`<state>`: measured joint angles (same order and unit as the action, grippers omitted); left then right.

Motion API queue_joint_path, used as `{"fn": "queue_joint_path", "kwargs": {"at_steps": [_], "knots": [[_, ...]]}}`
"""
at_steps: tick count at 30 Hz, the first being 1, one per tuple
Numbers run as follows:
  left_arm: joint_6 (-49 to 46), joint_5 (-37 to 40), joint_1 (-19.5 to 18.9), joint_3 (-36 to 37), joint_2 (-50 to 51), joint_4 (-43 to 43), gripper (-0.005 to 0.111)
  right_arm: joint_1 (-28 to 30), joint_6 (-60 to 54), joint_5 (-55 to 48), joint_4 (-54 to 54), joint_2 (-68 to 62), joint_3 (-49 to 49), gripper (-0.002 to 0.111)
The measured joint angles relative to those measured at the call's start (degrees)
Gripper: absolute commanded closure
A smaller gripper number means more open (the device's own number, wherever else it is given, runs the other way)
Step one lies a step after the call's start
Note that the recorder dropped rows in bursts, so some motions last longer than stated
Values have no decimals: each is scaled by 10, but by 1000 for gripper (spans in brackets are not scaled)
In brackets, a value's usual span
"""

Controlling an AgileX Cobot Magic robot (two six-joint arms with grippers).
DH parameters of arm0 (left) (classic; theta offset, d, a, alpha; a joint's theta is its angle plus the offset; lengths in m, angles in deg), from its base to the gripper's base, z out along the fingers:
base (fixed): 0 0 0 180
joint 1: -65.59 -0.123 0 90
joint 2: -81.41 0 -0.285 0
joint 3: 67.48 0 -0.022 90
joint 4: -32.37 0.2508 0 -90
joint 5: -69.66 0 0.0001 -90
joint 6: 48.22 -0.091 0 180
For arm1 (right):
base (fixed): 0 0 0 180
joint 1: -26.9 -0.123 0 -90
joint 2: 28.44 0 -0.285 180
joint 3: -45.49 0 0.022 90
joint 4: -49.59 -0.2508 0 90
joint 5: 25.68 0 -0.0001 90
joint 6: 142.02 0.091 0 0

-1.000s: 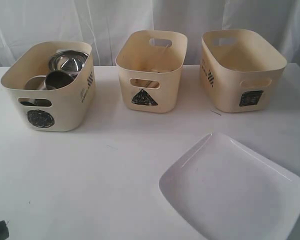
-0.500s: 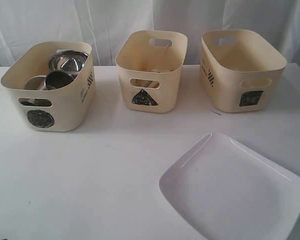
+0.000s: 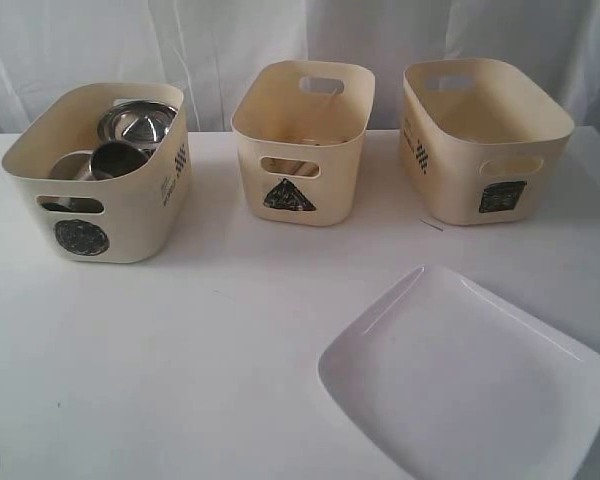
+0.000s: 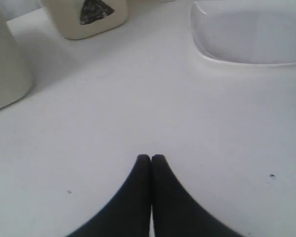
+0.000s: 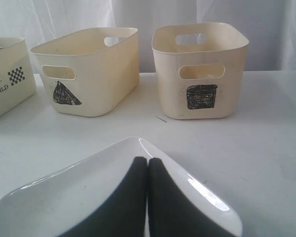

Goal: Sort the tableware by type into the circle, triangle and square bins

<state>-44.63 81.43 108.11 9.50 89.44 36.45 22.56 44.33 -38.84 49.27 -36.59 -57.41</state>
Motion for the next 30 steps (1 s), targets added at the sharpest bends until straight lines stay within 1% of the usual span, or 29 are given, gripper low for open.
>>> {"fn": "queue_joint_path", "kwargs": {"at_steps": [4,13,20,24,30], "knots": [[0,0,-60,0,0,0,107,0,0,0,0,0,0,108],[0,0,-212,0,0,0,107,0,0,0,0,0,0,108],[0,0,-316,0,0,0,107,0,0,0,0,0,0,108],[0,0,-367,0,0,0,107,0,0,0,0,0,0,108],[0,0,-425,0,0,0,107,0,0,0,0,0,0,108]]}}
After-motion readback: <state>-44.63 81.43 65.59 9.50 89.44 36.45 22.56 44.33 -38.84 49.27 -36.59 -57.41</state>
